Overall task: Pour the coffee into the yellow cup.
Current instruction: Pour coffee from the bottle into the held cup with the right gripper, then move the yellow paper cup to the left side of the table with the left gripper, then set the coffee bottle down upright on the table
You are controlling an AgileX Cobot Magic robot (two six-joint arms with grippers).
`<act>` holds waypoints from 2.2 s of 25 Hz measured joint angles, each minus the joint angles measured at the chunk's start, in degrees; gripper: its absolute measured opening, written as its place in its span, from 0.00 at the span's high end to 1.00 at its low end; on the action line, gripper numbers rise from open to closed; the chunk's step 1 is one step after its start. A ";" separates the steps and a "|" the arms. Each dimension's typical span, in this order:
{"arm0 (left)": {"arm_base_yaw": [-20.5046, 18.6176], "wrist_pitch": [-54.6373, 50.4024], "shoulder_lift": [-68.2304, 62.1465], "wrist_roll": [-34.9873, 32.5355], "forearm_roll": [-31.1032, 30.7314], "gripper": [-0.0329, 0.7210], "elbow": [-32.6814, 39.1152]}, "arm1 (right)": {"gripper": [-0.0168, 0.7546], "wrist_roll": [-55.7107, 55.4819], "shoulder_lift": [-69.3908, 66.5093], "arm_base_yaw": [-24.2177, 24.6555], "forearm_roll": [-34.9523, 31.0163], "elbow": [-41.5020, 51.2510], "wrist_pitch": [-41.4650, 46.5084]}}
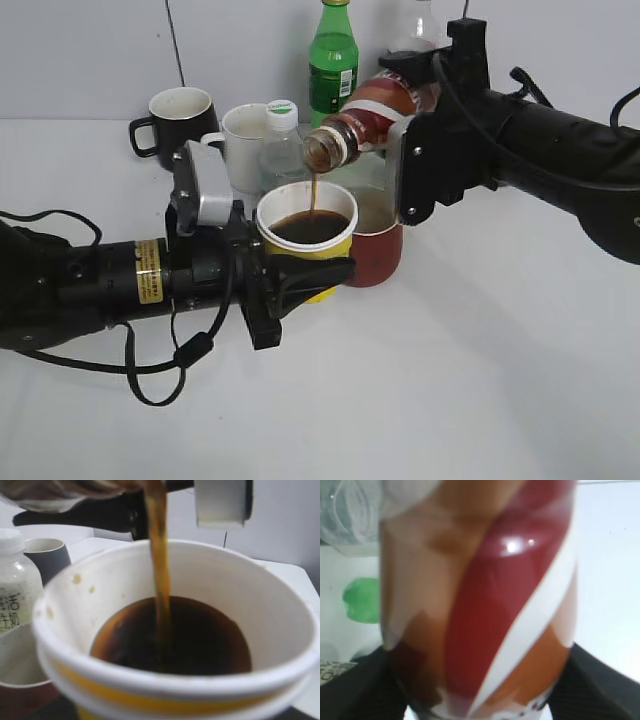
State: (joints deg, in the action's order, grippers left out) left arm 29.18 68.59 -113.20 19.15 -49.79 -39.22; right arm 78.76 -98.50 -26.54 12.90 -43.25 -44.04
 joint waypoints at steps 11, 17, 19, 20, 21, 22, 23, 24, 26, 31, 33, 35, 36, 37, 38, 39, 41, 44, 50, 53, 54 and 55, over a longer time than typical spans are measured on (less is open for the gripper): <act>-0.11 0.00 0.00 0.00 4.46 0.52 0.11 | 0.31 -18.42 0.00 0.00 0.00 0.00 -2.90; -3.47 -0.07 2.05 0.00 4.57 0.52 0.22 | 0.31 -39.80 0.00 0.00 -1.60 0.00 -4.69; -5.57 0.03 2.57 0.00 4.64 0.52 0.22 | 0.31 -48.56 0.00 0.00 -2.58 0.00 -4.64; -5.57 0.03 2.57 0.00 4.64 0.52 0.22 | 0.31 -52.03 0.00 0.00 -2.77 0.00 -4.64; -7.84 -0.51 2.69 0.00 4.75 0.52 0.22 | 0.31 -55.82 0.00 0.00 -2.82 0.19 -4.64; -8.59 -0.85 2.69 0.00 4.75 0.52 0.22 | 0.31 -59.32 0.00 0.00 -2.88 0.52 -4.64; -10.05 -1.62 2.69 0.00 4.75 0.52 0.22 | 0.31 -62.53 0.00 0.00 -2.88 0.93 -4.64; -10.23 -1.84 2.69 0.00 4.77 0.52 0.22 | 0.31 -64.89 0.00 0.00 -3.01 1.61 -4.64; -12.85 -2.34 2.69 0.00 4.98 0.52 0.22 | 0.31 -68.28 0.00 0.00 -4.84 3.43 -4.70; -15.45 -8.24 2.69 -0.32 7.53 0.52 0.22 | 0.31 -69.97 0.00 0.97 -12.39 10.86 -7.90; -15.70 -9.34 2.21 -1.32 8.73 0.52 0.22 | 0.31 -70.04 0.00 1.64 -15.52 13.43 -9.72; -15.70 -9.26 1.10 -2.65 10.61 0.52 0.22 | 0.31 -70.11 -0.11 2.31 -19.11 15.30 -10.45; -15.70 -9.14 0.35 -3.10 11.74 0.52 0.22 | 0.31 -70.11 -0.24 2.89 -20.01 15.85 -10.45; -15.70 -8.86 -0.30 -3.49 12.69 0.52 0.22 | 0.31 -70.11 -0.41 3.41 -20.72 16.09 -10.52; -15.70 -8.22 -1.13 -4.03 13.61 0.52 0.22 | 0.31 -70.11 -0.83 4.03 -21.16 16.24 -10.93; -15.70 -7.21 -2.02 -4.80 14.39 0.52 0.22 | 0.31 -70.13 -1.48 4.67 -21.47 16.24 -11.70; -15.70 -4.62 -3.87 -6.32 15.89 0.52 0.22 | 0.31 -70.13 -3.38 5.57 -21.55 16.24 -14.08; -15.70 -2.67 -5.88 -7.08 17.36 0.52 0.02 | 0.31 -70.13 -7.57 6.47 -21.63 16.24 -18.28; -15.70 -1.86 -10.59 -8.29 18.05 0.52 -3.27 | 0.31 -70.13 -15.59 6.57 -21.05 13.72 -21.82; -15.70 -1.86 -12.83 -8.31 18.05 0.52 -5.04 | 0.31 -70.13 -17.04 6.57 -21.05 12.90 -22.75; -15.70 -1.86 -13.23 -8.31 18.05 0.52 -5.36 | 0.31 -70.13 -17.15 6.57 -21.05 12.76 -23.05; -15.70 -1.86 -14.47 -8.36 18.12 0.52 -6.32 | 0.31 -70.17 -17.22 6.57 -21.05 12.74 -23.38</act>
State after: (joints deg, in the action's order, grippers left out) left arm 13.48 66.73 -127.67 10.79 -31.67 -45.54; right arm 8.58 -115.72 -19.97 -8.15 -30.51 -67.42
